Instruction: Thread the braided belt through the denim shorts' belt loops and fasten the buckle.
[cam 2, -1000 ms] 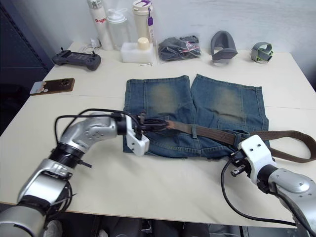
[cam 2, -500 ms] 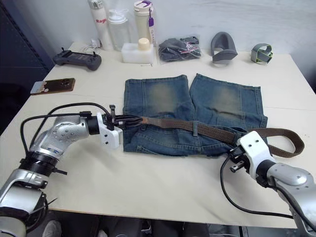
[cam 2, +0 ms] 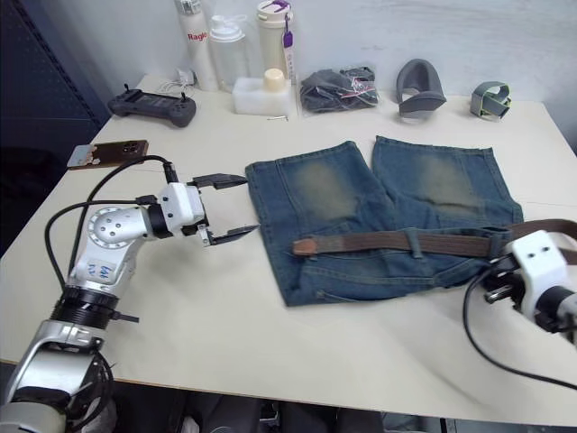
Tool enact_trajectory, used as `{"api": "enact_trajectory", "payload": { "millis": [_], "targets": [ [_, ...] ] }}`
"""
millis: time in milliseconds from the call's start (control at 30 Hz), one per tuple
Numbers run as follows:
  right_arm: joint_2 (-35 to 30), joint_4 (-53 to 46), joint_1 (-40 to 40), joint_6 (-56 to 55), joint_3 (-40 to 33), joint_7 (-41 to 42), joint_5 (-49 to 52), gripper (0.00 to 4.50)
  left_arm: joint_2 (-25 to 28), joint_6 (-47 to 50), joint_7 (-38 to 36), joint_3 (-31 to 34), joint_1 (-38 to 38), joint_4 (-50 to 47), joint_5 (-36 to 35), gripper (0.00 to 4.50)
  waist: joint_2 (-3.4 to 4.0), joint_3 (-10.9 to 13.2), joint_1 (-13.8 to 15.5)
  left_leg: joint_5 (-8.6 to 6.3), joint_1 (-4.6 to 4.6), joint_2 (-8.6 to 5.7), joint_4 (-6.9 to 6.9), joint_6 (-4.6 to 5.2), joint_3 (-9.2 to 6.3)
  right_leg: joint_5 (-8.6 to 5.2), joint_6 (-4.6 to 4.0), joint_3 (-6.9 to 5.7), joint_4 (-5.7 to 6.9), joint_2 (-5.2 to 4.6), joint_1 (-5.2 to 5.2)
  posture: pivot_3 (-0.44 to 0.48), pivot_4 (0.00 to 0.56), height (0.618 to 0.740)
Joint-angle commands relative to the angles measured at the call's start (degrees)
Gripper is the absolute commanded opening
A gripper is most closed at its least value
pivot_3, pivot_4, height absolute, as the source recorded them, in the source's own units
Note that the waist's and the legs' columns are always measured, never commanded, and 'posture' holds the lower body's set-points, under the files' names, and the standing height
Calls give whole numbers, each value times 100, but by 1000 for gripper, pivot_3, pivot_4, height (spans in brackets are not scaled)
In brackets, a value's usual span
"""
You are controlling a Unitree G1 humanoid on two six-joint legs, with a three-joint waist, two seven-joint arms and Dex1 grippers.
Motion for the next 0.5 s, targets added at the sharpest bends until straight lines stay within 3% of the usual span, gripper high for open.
{"api": "enact_trajectory", "payload": {
  "millis": [33,133,233,267,433,467,500],
  "targets": [
    [-303,1044,-439,-636,-76,172,-346,0,-137,653,101,192,125,-528,-275,4466,0,1,-26,1,0,0,0,0,-1,0,1,0,0,0,0,0,150,648],
    [-502,2042,-944,-1280,216,352,-621,0,-280,1277,55,187,213,-790,-445,4466,18,7,-43,3,1,0,-2,-1,0,0,3,0,3,-3,-1,0,150,648],
    [-673,2091,-900,-1335,39,633,-594,1409,-336,1874,-16,213,332,-1051,-654,4500,26,10,-43,4,0,-4,-6,-2,1,-7,16,-12,10,-53,-4,0,150,648],
    [-698,1973,-834,-1270,-97,706,-528,1684,-350,2056,-18,238,375,-1133,-726,4500,31,7,-43,5,0,-8,-9,-1,2,-9,23,-12,11,-60,-4,0,150,648],
    [-823,604,-284,-133,-1549,1165,95,4090,-391,2640,-167,376,430,-1204,-979,4500,46,6,-45,14,4,-8,-21,-10,0,-10,31,-28,9,-69,-1,0,150,648],
    [-722,180,-410,508,-1869,1128,596,4461,-448,2769,-204,358,368,-1157,-1015,4500,46,5,-52,16,5,-7,-21,-12,-1,-9,32,-28,9,-70,0,0,150,648],
    [-643,-118,-506,974,-2074,1087,942,4461,-489,2858,-231,347,326,-1130,-1032,4500,46,5,-56,17,12,-6,-22,-13,-2,-9,33,-25,9,-70,5,0,150,648]
  ]
}}
